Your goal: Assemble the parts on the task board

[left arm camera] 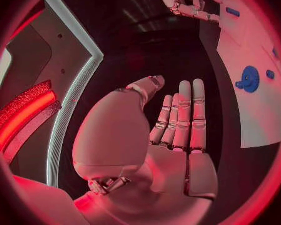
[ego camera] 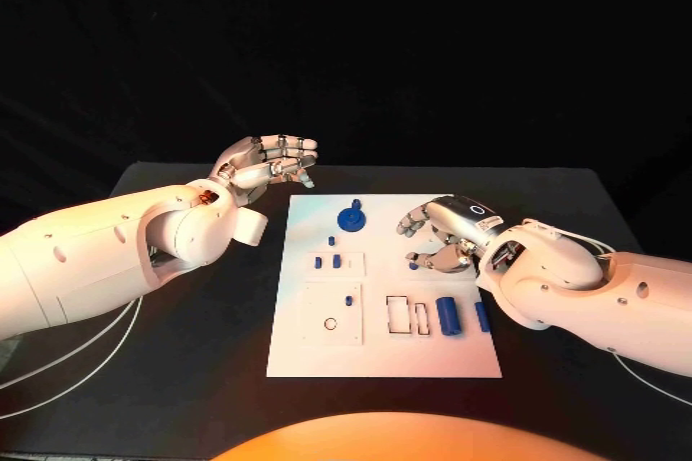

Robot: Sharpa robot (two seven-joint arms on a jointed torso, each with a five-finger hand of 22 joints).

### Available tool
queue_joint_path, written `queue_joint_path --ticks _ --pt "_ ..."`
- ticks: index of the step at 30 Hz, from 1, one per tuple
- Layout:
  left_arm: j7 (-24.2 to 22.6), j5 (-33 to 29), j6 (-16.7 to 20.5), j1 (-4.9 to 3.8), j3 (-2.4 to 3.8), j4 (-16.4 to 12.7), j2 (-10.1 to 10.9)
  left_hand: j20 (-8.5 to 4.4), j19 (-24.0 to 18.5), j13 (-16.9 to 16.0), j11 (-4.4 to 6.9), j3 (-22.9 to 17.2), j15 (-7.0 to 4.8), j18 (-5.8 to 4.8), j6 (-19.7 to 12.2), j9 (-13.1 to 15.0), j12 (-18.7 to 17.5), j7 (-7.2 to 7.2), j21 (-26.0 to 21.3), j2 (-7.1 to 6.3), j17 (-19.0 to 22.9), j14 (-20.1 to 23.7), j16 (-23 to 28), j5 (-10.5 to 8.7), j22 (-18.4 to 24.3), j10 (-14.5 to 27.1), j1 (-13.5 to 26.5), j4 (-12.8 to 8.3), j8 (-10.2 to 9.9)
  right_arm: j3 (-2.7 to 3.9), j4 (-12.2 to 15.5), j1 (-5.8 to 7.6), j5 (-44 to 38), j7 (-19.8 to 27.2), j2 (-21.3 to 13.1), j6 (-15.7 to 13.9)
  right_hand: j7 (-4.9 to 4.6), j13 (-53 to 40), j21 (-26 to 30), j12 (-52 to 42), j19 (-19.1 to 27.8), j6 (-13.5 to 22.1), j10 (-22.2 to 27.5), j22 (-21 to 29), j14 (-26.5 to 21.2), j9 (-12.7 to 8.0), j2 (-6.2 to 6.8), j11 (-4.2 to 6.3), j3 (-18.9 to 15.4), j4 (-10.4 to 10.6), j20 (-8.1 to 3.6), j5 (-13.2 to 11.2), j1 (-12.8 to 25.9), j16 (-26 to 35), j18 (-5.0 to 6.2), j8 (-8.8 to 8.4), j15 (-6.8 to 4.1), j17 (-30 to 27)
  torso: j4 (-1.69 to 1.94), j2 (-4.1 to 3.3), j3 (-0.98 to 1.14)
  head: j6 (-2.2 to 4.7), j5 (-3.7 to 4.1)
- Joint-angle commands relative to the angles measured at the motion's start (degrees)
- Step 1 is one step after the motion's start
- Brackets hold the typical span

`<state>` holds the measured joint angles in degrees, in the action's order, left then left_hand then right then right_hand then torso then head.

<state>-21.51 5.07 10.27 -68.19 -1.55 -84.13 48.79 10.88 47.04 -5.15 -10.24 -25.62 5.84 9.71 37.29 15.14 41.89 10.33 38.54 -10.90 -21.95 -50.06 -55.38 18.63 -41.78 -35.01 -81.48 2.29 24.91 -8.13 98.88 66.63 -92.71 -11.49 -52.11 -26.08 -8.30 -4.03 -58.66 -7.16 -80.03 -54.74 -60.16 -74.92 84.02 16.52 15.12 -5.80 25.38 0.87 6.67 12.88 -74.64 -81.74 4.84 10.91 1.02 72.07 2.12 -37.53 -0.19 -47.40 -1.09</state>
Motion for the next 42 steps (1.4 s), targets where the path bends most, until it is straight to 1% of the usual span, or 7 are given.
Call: queue_joint_path --ticks 1,2,4,19,27,29,42 --pt "-0.3 -0.2 -1.3 0.00 0.04 0.0 -0.2 0.25 -0.1 0.1 0.17 0.3 0.13 0.60 -0.3 0.1 0.4 1.78 -0.2 0.52 0.1 0.3 0.2 0.30 -0.1 0.4 -0.2 0.0 0.3 0.00 -1.4 0.42 3.7 1.7 -0.3 5.6 0.19 0.1 1.0 -1.0 0.0 0.5 1.6 -6.2 2.2 -0.2 -0.95 -0.17 -6.2 0.9 0.18 1.3 -1.8 -0.4 0.76 -0.86 0.34 0.3 0.02 -0.12 0.03 0.12 0.20" --pt "-0.3 -0.2 -1.4 0.00 0.03 0.1 -0.2 0.25 -0.1 0.1 0.17 0.3 0.13 0.60 -0.3 0.1 0.4 1.78 -0.2 0.52 0.1 0.3 0.2 0.30 -0.1 0.4 -0.2 0.0 0.3 0.00 -1.8 0.53 3.6 1.8 -0.4 6.1 0.60 0.0 1.6 -1.8 0.1 0.6 2.7 -6.0 2.2 -0.3 -2.24 -0.44 -11.9 1.9 0.40 1.8 -3.7 -0.5 0.81 -1.35 0.40 0.6 0.04 -0.15 0.06 0.13 0.24" --pt "-0.3 -0.2 -1.4 0.00 0.03 0.1 -0.3 0.25 -0.1 0.1 0.17 0.3 0.13 0.60 -0.3 0.1 0.4 1.78 -0.2 0.52 0.1 0.3 0.2 0.30 -0.1 0.4 -0.2 0.0 0.3 0.01 -2.5 0.67 3.5 2.0 -0.3 7.1 1.02 0.1 2.2 -2.7 0.1 0.8 3.8 -5.9 2.1 -0.4 -3.06 -0.52 -15.9 3.5 0.47 1.8 -5.9 -0.5 0.87 -1.97 0.50 0.4 0.06 -0.17 0.05 0.14 0.30" --pt "-0.2 -0.2 -1.6 0.01 0.02 0.2 -0.3 0.27 -0.1 0.1 0.16 0.3 0.14 0.60 -0.3 0.1 0.4 1.78 -0.2 0.54 0.1 0.3 0.2 0.29 0.0 0.4 -0.1 0.0 0.4 -0.11 -5.0 0.56 3.3 1.9 0.7 12.6 1.10 -0.1 0.9 -5.8 -0.7 0.2 3.3 -6.4 2.1 -0.5 -4.19 -0.09 -19.5 7.7 0.28 0.3 -9.9 -0.5 0.64 -2.67 0.19 0.2 0.13 -0.11 0.00 -0.09 0.39" --pt "-0.1 -0.2 -1.6 0.01 0.02 0.3 -0.4 0.28 -0.1 0.1 0.16 0.3 0.15 0.60 -0.3 0.1 0.5 1.81 -0.2 0.57 0.1 0.3 0.2 0.29 0.0 0.5 -0.1 0.0 0.5 -0.17 -5.7 0.22 4.0 2.1 1.6 11.6 0.29 0.1 -3.2 -7.1 -2.4 -2.2 -1.1 -7.8 2.7 -0.5 -5.15 0.93 -15.9 9.9 -0.55 -0.5 -11.3 -1.5 -0.06 -2.44 -0.74 2.0 0.10 -0.14 0.05 -0.12 0.40" --pt "-0.1 -0.2 -1.6 0.01 0.02 0.3 -0.4 0.28 -0.1 0.1 0.16 0.3 0.15 0.60 -0.3 0.1 0.5 1.81 -0.2 0.57 0.1 0.3 0.2 0.29 0.0 0.5 -0.1 0.0 0.5 -0.19 -5.9 0.05 4.1 2.2 1.8 11.5 0.42 0.1 -4.8 -6.9 -2.9 -3.2 -3.5 -8.4 3.0 -0.5 -5.85 1.17 -13.0 11.0 -0.75 -2.8 -11.8 -2.0 -0.33 -2.29 -1.10 3.0 0.08 -0.13 0.07 -0.15 0.37" --pt "0.2 -0.3 -1.9 0.02 0.02 0.3 -0.4 0.29 -0.1 0.1 0.15 0.3 0.16 0.60 -0.3 0.1 0.5 1.86 -0.3 0.62 0.1 0.3 0.2 0.29 0.0 0.5 0.0 0.1 0.6 -0.21 -6.7 -0.70 3.7 2.0 2.4 11.5 1.02 -0.1 -7.0 -2.9 -3.5 -7.7 -10.8 -9.5 3.2 0.5 -3.95 2.32 -0.3 12.9 -1.58 -6.6 -11.2 -2.5 -0.66 -0.85 -1.84 3.6 0.09 -0.10 0.07 -0.32 0.32"
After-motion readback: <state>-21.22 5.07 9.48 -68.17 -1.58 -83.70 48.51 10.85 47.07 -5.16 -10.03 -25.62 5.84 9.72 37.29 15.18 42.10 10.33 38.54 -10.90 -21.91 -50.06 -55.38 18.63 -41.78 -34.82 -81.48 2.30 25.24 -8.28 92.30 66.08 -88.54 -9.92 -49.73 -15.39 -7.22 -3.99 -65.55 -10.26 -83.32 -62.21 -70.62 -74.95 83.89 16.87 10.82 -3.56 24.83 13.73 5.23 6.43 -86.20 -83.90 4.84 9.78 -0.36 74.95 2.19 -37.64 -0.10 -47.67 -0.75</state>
